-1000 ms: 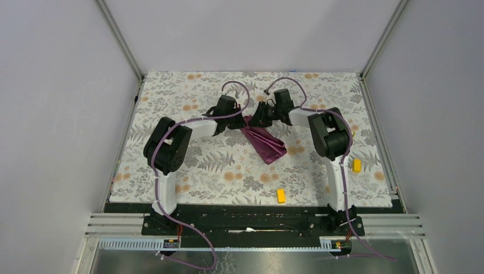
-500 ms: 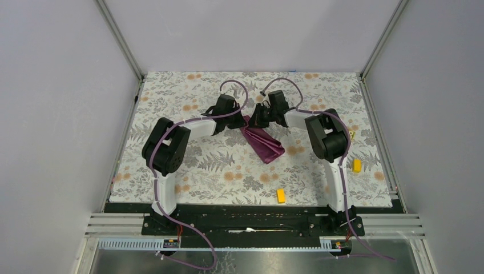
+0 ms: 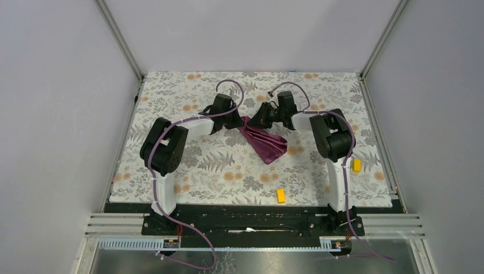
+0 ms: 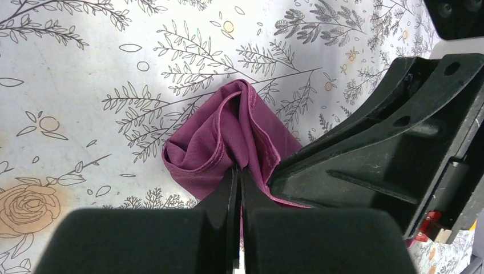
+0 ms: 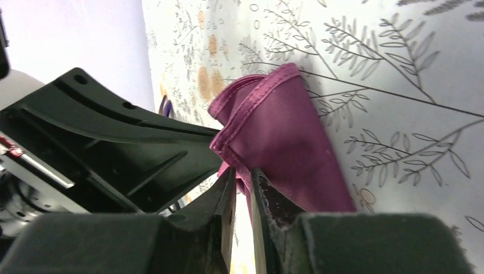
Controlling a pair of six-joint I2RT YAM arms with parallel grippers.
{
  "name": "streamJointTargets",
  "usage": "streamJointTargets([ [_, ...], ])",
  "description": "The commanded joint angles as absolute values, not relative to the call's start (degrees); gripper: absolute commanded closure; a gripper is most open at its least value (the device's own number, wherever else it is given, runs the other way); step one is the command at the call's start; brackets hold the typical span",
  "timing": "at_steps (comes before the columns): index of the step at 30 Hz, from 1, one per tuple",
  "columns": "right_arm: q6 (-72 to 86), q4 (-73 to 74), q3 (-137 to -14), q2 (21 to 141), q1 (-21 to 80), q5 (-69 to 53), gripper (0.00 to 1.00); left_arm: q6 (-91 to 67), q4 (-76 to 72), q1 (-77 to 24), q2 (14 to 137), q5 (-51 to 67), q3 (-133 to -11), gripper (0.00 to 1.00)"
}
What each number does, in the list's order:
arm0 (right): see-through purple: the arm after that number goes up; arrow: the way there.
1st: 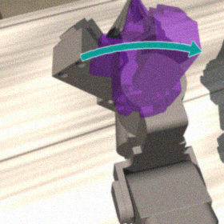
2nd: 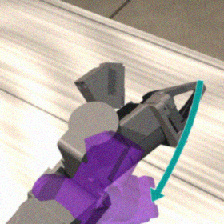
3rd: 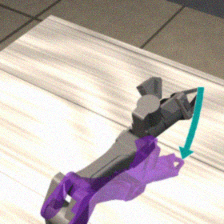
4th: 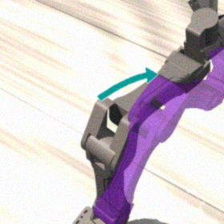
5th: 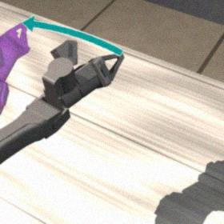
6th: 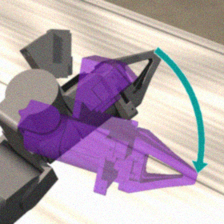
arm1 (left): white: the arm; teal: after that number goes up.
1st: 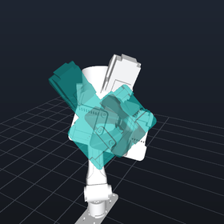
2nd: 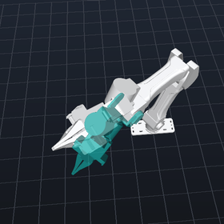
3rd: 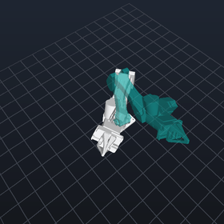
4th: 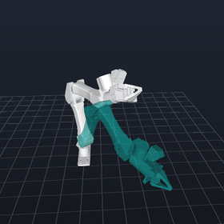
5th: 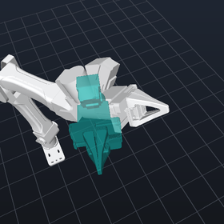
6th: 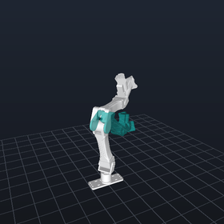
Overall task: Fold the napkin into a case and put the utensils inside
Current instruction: Grasp the top corner of the smaller rectangle folded napkin from the folded napkin.
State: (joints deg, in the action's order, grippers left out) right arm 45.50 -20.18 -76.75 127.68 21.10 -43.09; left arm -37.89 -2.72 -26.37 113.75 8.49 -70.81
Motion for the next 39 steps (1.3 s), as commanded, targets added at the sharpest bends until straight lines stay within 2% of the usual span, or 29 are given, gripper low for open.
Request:
streamJointTargets([
  [1, 49.1, -26.1, -78.5, 129.7, 21.8, -47.3, 0.80, -37.8, -5.8, -25.9, 111.1, 10.0, -70.6, 1.00],
  [11, 51.9, -30.4, -79.4, 134.6, 26.4, -44.9, 0.85, -38.8, -6.2, -25.9, 112.5, 12.3, -72.3, 1.00],
  [17, 41.9, -19.0, -76.7, 130.3, 26.9, -27.6, 0.82, -40.6, -4.4, -26.0, 110.6, 10.0, -71.2, 1.00],
  [20, 41.0, -18.1, -76.5, 128.6, 26.3, -31.6, 0.76, -40.3, -1.3, -25.2, 109.0, 5.5, -70.6, 1.00],
  [25, 44.4, -23.1, -74.2, 125.6, 24.0, -39.2, 0.69, -39.8, -2.2, -24.3, 108.8, 5.9, -68.0, 1.00],
  [32, 44.6, -25.0, -75.0, 123.9, 23.4, -42.4, 0.66, -39.5, -3.5, -24.3, 109.2, 7.3, -67.4, 1.00],
  [39, 44.7, -24.7, -79.2, 127.7, 23.6, -43.9, 0.62, -38.9, -3.7, -24.3, 108.9, 8.1, -67.8, 1.00],
])
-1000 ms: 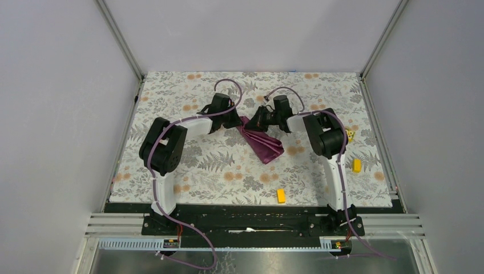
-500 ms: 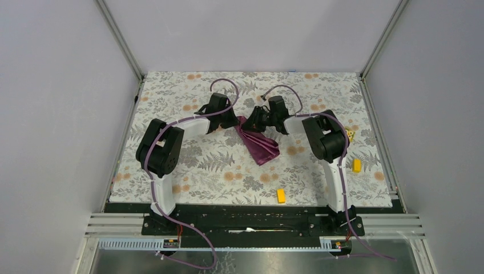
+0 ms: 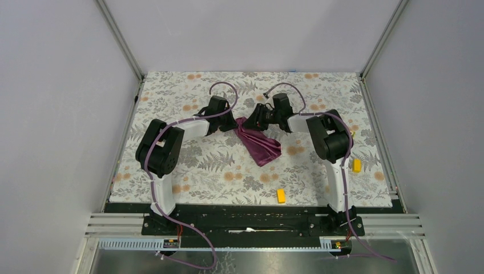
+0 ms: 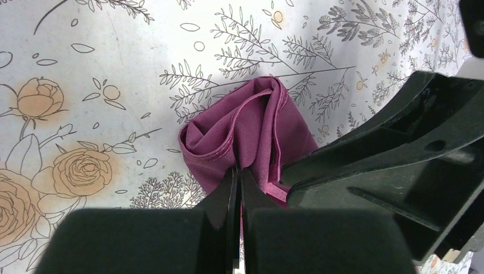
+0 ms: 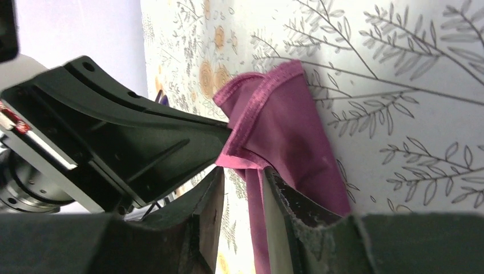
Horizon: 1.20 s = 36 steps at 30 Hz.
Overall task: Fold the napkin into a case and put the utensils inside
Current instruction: Grasp the top corner of the smaller rectangle folded napkin from the folded napkin.
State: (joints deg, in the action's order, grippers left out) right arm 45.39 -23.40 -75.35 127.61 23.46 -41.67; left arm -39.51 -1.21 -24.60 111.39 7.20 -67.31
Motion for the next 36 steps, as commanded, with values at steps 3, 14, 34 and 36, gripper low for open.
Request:
streamJointTargets([
  [3, 45.3, -25.0, -80.8, 129.6, 23.8, -44.6, 0.62, -38.8, -3.8, -24.3, 108.9, 8.3, -67.8, 1.00],
  [14, 48.1, -28.0, -81.3, 133.4, 25.9, -44.3, 0.81, -38.8, -4.5, -24.3, 108.2, 9.3, -68.4, 1.00],
  [34, 53.7, -30.6, -80.4, 131.8, 26.7, -42.1, 0.64, -43.6, -2.0, -24.4, 107.6, 6.8, -67.1, 1.00],
  [36, 54.9, -31.3, -80.4, 131.6, 26.0, -43.4, 0.63, -43.4, -3.2, -24.2, 106.9, 7.3, -66.1, 1.00],
])
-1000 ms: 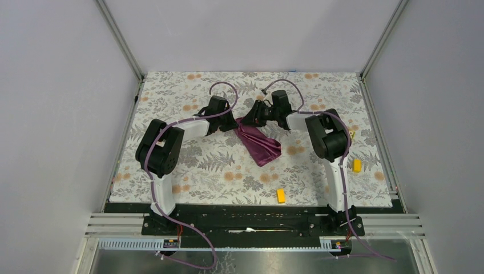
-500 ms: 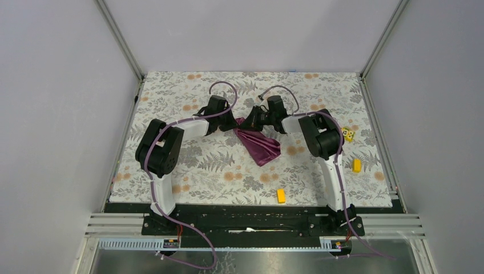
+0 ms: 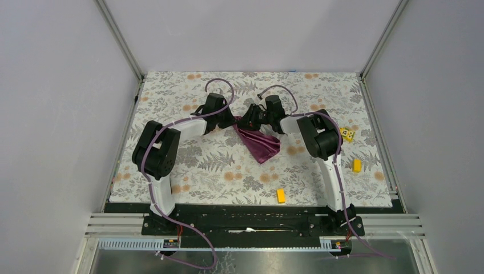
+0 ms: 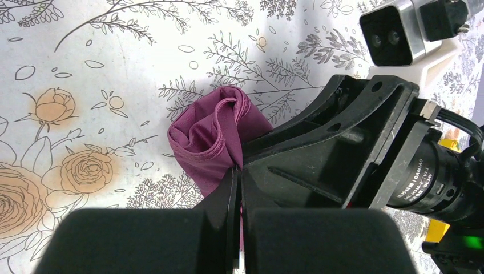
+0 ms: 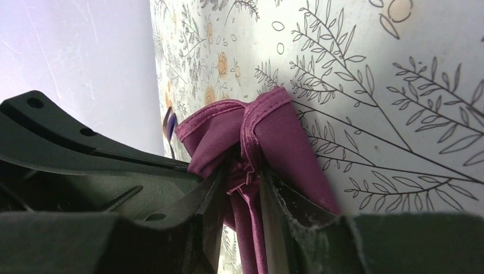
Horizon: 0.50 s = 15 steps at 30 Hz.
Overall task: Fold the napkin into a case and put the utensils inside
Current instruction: Grasp the top corner of the smaller rectangle folded napkin from the folded napkin.
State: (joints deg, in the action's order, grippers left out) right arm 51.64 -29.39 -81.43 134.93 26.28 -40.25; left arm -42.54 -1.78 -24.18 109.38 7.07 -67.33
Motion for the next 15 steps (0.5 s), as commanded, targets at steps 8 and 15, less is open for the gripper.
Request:
streamJointTargets([
  [8, 57.6, -34.3, -81.8, 134.1, 26.4, -45.3, 0.79, -43.4, -4.6, -24.2, 106.8, 9.8, -65.8, 1.00],
  [15, 57.0, -33.8, -78.5, 131.1, 24.7, -45.6, 0.58, -42.5, -4.0, -24.2, 106.0, 8.5, -65.4, 1.00],
])
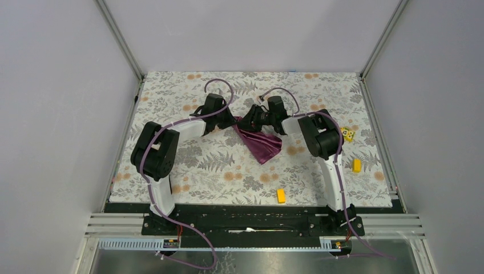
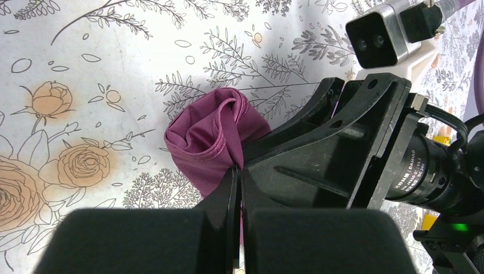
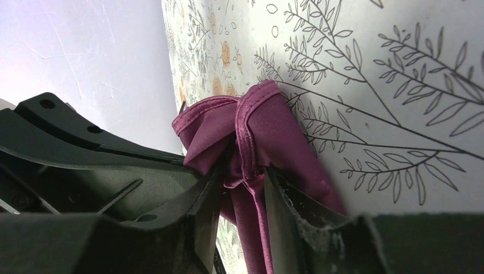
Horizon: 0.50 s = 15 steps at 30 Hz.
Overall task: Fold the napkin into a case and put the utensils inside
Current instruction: Grasp the top corner of the smaller rectangle folded napkin from the folded napkin.
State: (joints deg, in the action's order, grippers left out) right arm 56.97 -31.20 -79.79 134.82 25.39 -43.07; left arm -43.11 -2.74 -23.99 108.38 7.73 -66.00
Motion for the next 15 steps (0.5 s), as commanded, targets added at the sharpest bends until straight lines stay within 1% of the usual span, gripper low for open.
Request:
streamJointTargets([
  [1, 57.3, -34.0, -78.0, 130.8, 24.4, -45.9, 0.58, -42.4, -4.0, -24.2, 105.9, 8.5, -65.3, 1.00],
  [5, 57.2, -35.1, -76.0, 129.5, 23.5, -46.5, 0.56, -42.3, -4.1, -24.2, 106.2, 8.6, -65.3, 1.00],
  [8, 57.0, -35.1, -75.7, 129.3, 23.3, -46.8, 0.57, -42.2, -4.3, -24.1, 106.5, 8.5, -65.2, 1.00],
  [10, 57.3, -35.6, -75.3, 129.4, 23.2, -46.8, 0.63, -42.2, -4.4, -24.1, 106.7, 8.7, -65.1, 1.00],
  [13, 57.7, -36.3, -75.6, 130.4, 23.2, -46.7, 0.79, -42.1, -4.6, -24.1, 106.7, 9.2, -65.0, 1.00],
  [15, 57.9, -36.2, -76.4, 131.3, 23.2, -46.6, 0.83, -42.1, -5.0, -24.1, 106.7, 9.6, -64.8, 1.00],
])
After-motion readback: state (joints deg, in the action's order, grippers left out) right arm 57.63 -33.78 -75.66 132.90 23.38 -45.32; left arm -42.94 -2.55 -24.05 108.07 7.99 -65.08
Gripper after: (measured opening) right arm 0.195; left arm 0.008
